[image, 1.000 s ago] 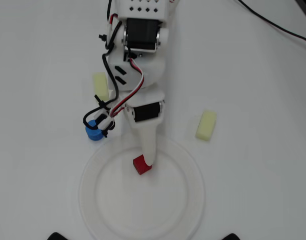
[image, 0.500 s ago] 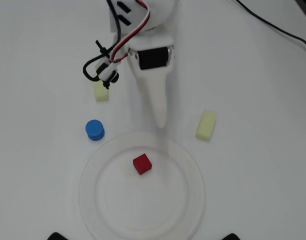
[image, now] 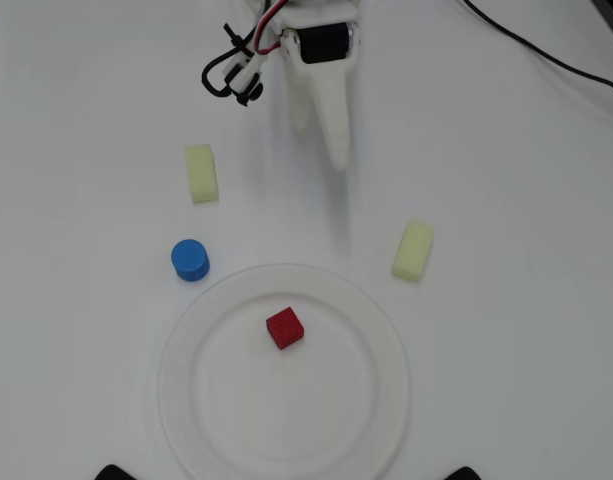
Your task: Grasp a red block and put it in the dish.
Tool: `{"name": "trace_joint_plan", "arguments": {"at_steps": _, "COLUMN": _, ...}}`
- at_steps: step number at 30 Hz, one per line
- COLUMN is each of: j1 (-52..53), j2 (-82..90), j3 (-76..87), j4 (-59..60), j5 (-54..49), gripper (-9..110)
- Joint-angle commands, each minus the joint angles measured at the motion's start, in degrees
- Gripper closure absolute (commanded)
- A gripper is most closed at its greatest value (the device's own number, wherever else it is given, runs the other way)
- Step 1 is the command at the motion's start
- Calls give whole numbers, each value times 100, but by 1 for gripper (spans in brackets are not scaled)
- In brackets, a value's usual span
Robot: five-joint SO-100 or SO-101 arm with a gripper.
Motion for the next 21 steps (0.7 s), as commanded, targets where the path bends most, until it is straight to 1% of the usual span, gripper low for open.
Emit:
{"name": "trace_joint_plan", "arguments": {"at_steps": 1, "j1": -9, "j2": 1063, "j3": 844, "j4": -88, "j5": 26, "gripper": 56}}
{"name": "trace_joint_plan", "arguments": {"at_steps": 8, "j1": 176, "j2": 3067, "j3": 2452, "j4": 53, "j5": -35, "gripper": 59}}
{"name": "trace_joint_plan", "arguments": {"at_steps": 12, "j1": 176, "j2": 5019, "j3": 3138, "j4": 1055, "j5": -26, "gripper": 61}}
{"name": "trace_joint_plan", "arguments": {"at_steps": 17, "j1": 202, "j2": 5080, "j3": 3190, "j4": 1459, "j5": 308, "gripper": 62}}
{"name": "trace_joint_plan", "arguments": {"at_steps": 21, "j1": 167, "j2": 5080, "j3": 3278, "j4": 1547, "j5": 431, "gripper": 66}}
